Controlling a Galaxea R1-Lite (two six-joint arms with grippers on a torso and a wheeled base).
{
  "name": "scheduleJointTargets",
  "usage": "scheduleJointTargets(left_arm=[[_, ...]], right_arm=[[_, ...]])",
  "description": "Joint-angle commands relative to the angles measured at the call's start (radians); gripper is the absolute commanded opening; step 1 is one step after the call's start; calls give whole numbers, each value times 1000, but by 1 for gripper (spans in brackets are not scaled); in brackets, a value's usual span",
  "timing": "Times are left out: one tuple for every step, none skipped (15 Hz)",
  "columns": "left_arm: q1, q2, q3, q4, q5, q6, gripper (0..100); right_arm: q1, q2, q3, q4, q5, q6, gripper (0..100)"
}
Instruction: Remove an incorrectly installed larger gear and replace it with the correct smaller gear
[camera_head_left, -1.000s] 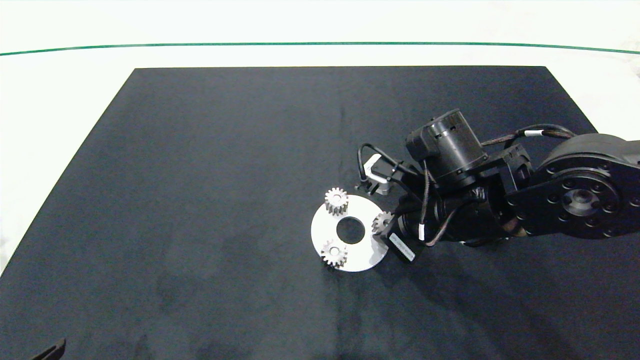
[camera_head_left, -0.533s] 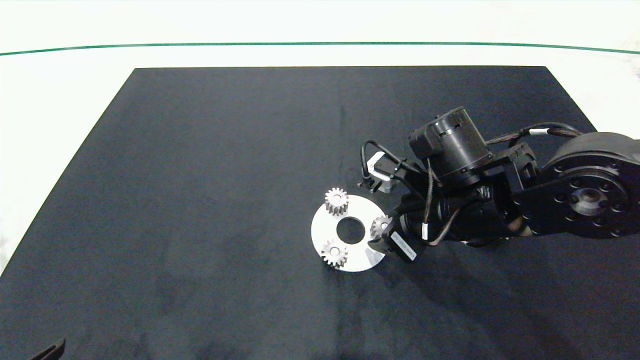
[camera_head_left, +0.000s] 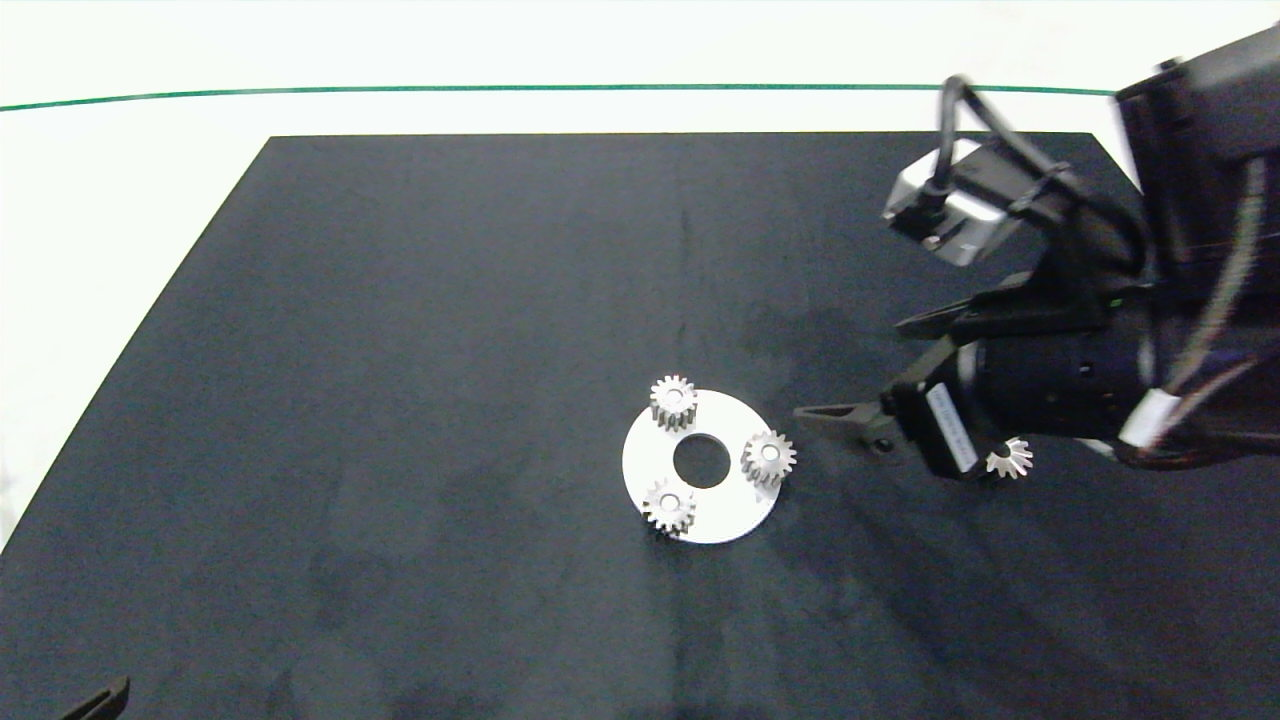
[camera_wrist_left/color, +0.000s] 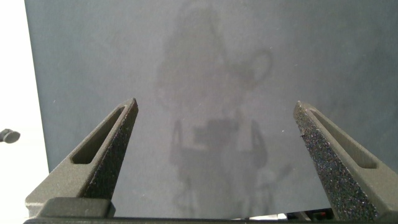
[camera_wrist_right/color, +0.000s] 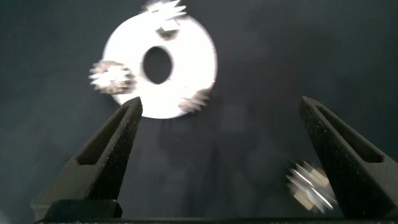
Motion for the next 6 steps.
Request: scheduleJointTargets(left_arm=[[-1, -39, 12, 3, 4, 2, 100], [4, -53, 11, 2, 5, 1, 100], [15, -79, 9, 2, 9, 1, 100], [29, -113, 9, 2, 27, 2, 100], [38, -156, 8, 2, 53, 2, 100], [44, -200, 8, 2, 73, 4, 100]], right_arm=[[13, -348, 145, -11, -267, 38, 100], [6, -447, 174, -11, -339, 64, 100], [-13, -550, 197, -11, -416, 71, 100], [-45, -642, 211, -8, -468, 64, 100], [-98, -737, 220, -8, -494, 39, 100], [-168, -823, 240, -10, -499, 18, 100]])
